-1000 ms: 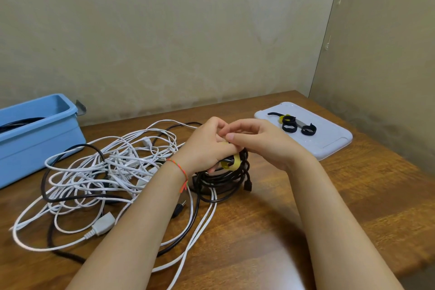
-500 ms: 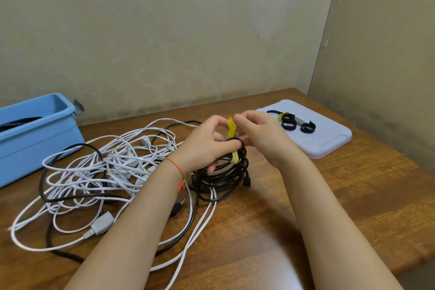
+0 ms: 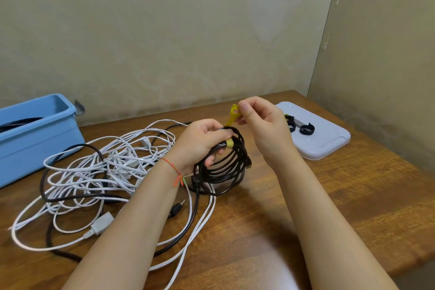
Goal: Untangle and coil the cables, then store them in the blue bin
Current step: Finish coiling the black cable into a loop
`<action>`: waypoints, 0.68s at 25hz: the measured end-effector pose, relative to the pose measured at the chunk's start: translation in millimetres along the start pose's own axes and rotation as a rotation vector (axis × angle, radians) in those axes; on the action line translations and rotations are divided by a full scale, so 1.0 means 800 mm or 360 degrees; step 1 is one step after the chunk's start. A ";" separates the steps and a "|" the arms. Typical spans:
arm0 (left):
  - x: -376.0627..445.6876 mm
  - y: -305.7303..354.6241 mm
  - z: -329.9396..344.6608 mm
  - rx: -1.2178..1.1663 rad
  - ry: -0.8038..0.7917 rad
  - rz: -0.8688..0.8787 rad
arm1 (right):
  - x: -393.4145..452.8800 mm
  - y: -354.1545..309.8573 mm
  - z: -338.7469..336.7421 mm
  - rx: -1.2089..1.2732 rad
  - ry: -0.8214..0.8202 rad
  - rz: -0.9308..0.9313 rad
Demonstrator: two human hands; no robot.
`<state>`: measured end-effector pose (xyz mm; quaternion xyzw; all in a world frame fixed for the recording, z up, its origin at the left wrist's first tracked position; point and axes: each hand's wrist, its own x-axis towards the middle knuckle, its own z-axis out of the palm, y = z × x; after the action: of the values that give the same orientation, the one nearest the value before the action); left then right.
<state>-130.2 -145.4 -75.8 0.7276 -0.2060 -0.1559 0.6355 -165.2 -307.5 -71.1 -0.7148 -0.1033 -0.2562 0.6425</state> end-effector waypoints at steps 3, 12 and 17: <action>0.000 -0.001 -0.011 -0.0213 0.0065 -0.0044 | -0.004 -0.002 0.001 -0.0002 -0.0316 0.0080; -0.002 0.010 -0.020 -0.0656 0.0022 -0.0074 | -0.006 0.003 0.009 -0.0082 -0.0512 0.0251; -0.001 0.009 -0.021 -0.0752 -0.0003 -0.0123 | -0.008 0.003 0.012 -0.0153 -0.0413 0.0168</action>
<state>-123.2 -131.7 -66.1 0.5658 -0.1363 -0.2246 0.7816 -167.0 -297.0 -76.8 -0.7763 -0.1354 -0.1321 0.6013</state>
